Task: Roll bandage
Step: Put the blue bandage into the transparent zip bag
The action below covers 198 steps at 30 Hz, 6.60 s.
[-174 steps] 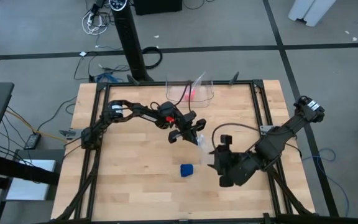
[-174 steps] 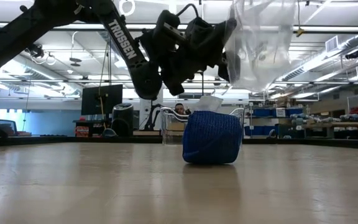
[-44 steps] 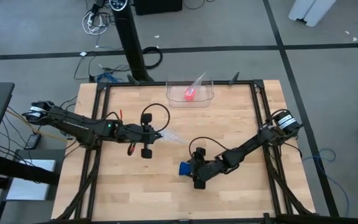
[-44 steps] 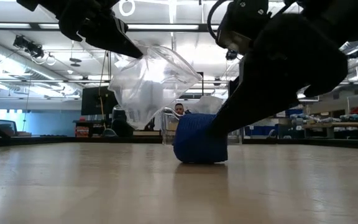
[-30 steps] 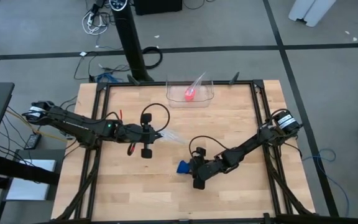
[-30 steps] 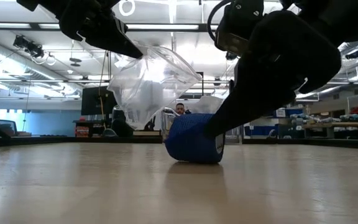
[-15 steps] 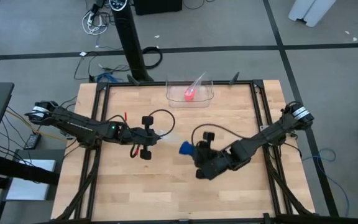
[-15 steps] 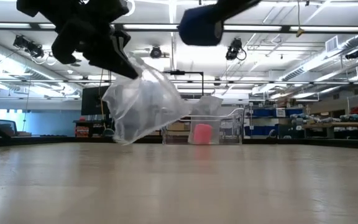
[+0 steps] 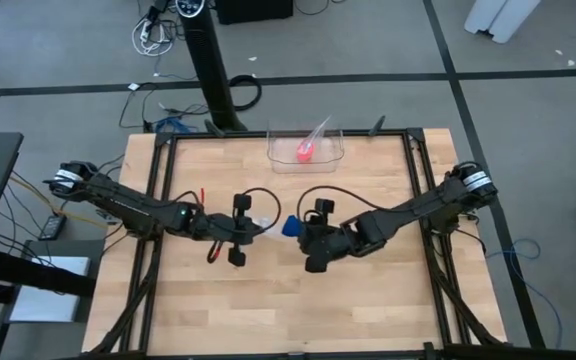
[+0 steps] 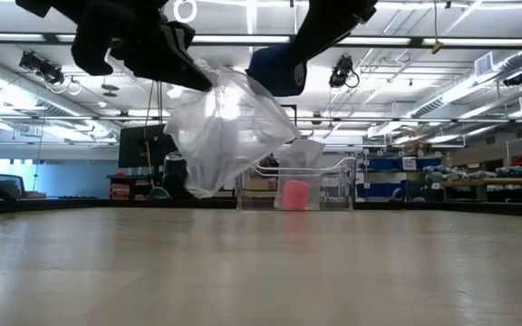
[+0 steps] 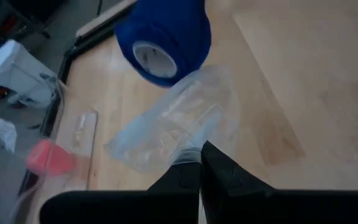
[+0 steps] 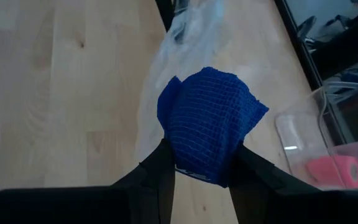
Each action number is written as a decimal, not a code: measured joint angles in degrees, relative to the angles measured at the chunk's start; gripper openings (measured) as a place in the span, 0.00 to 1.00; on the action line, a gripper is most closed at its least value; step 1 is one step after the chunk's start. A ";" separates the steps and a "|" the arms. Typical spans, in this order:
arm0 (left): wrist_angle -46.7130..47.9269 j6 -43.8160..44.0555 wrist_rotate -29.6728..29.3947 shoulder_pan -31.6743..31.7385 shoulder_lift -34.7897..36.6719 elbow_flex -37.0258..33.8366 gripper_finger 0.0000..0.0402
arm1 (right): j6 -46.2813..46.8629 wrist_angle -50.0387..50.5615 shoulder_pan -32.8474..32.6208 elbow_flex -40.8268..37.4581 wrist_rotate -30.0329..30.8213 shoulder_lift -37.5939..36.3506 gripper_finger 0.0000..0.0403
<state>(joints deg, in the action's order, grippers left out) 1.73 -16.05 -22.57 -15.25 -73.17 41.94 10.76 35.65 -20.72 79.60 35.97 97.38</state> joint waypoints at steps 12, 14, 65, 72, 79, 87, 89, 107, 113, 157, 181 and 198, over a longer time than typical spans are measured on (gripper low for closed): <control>-0.80 -1.51 -2.25 -0.17 0.00 2.65 0.01 | -2.23 -3.30 1.38 0.01 -7.09 0.00 0.29; -0.80 -1.51 -2.29 -0.19 0.00 2.87 0.01 | -2.43 -4.44 1.96 0.01 -7.95 0.00 0.29; -9.01 9.31 -10.95 -3.47 -0.37 2.97 0.01 | 2.88 -9.60 8.84 0.01 -16.16 0.00 0.29; -20.22 18.52 -12.27 -3.99 -1.31 -2.23 0.01 | 2.70 -8.85 7.46 0.01 -20.82 0.00 0.29; -50.69 23.86 -10.80 -4.00 -3.80 -13.13 0.01 | 2.85 -8.30 5.80 0.03 -20.81 -0.10 0.29; -57.57 23.36 -9.01 -4.00 -9.10 -12.58 0.01 | 0.34 -11.09 5.49 0.05 -23.25 -1.80 0.29; -57.70 22.15 -8.56 -4.00 -9.76 -11.73 0.01 | -0.51 -11.45 5.49 0.05 -24.26 -1.99 0.29; -56.47 17.96 -8.19 -4.00 -10.17 -8.97 0.01 | 12.34 -13.76 10.29 0.01 -26.14 -1.90 0.29; -59.92 17.70 -8.17 -4.25 -11.79 -9.02 0.01 | 11.50 -14.65 10.63 -0.10 -25.99 -1.86 0.32; -91.24 17.64 4.96 -1.32 -12.48 -8.62 0.01 | -3.54 -35.99 -4.47 -21.00 -3.78 -26.56 0.53; -91.27 14.97 5.79 -0.54 -10.78 -8.59 0.01 | -13.99 -82.88 -2.38 -28.14 2.32 -7.91 0.06; -84.81 13.35 6.32 -0.57 -10.78 -10.47 0.01 | -15.41 -63.73 -6.38 -28.14 7.88 -20.80 0.01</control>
<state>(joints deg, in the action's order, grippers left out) -83.08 -2.71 -16.25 -15.81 -83.94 31.46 -4.65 -28.08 -27.10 51.46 43.85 76.59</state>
